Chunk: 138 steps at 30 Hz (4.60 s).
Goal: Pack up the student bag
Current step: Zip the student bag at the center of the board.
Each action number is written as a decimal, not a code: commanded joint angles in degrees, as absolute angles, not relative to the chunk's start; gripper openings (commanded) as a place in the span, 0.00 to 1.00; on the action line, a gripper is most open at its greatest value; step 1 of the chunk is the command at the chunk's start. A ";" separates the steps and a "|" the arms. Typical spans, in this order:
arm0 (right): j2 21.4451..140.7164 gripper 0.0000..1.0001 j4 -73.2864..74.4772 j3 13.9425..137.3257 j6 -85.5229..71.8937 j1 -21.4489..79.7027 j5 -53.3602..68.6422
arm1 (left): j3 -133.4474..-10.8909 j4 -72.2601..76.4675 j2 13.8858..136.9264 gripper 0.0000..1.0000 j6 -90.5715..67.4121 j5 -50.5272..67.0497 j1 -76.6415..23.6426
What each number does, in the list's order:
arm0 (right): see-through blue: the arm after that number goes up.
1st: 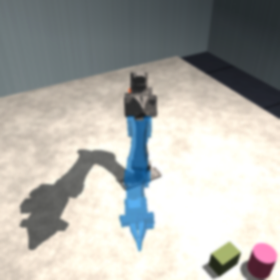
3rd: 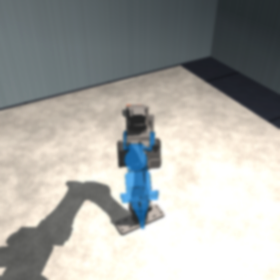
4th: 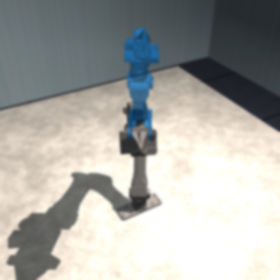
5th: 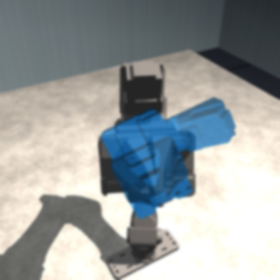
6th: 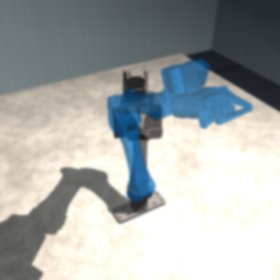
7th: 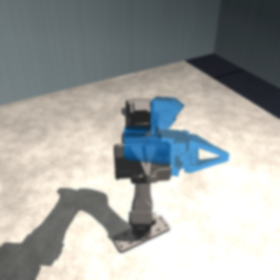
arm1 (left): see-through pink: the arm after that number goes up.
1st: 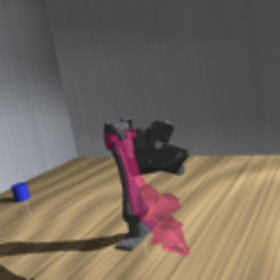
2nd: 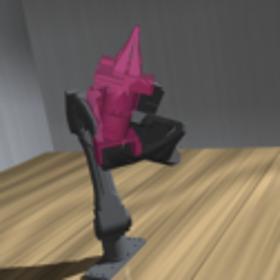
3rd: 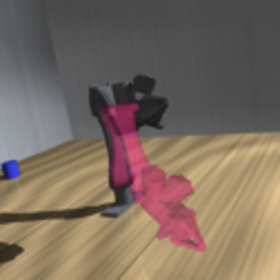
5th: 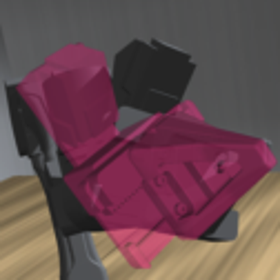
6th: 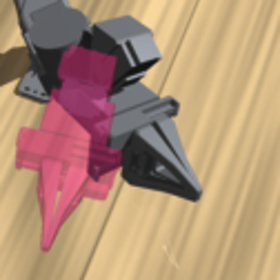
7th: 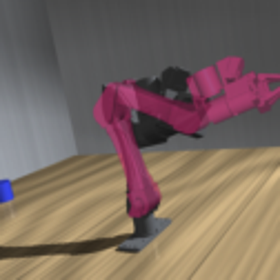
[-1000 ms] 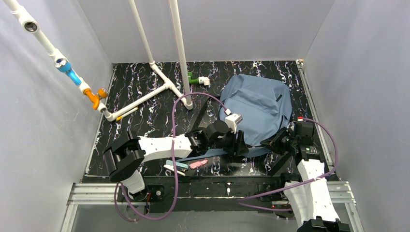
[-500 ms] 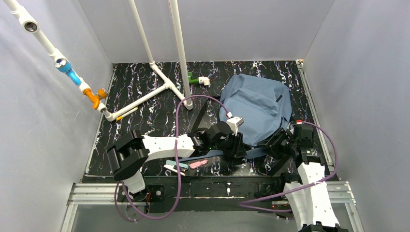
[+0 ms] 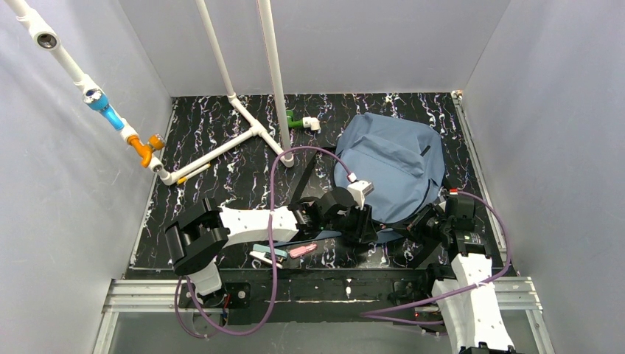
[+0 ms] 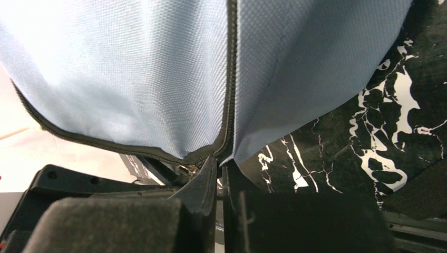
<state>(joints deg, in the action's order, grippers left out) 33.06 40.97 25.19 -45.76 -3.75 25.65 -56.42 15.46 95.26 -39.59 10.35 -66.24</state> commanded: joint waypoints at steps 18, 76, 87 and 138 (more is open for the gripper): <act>30.30 0.01 38.42 21.57 -42.73 -3.60 27.42 | -64.58 0.70 93.03 0.47 -27.16 7.54 -62.44; 31.86 0.01 40.85 25.00 -42.24 -3.16 15.85 | -64.30 2.99 90.47 0.00 -33.84 9.54 -61.24; 47.67 0.01 41.07 41.09 -33.94 -3.33 -7.28 | -59.87 -1.03 84.02 0.00 -27.49 4.78 -58.21; 43.00 0.01 46.12 44.45 -36.90 -3.34 -3.31 | -68.69 -4.35 90.65 0.00 -25.13 -8.56 -45.05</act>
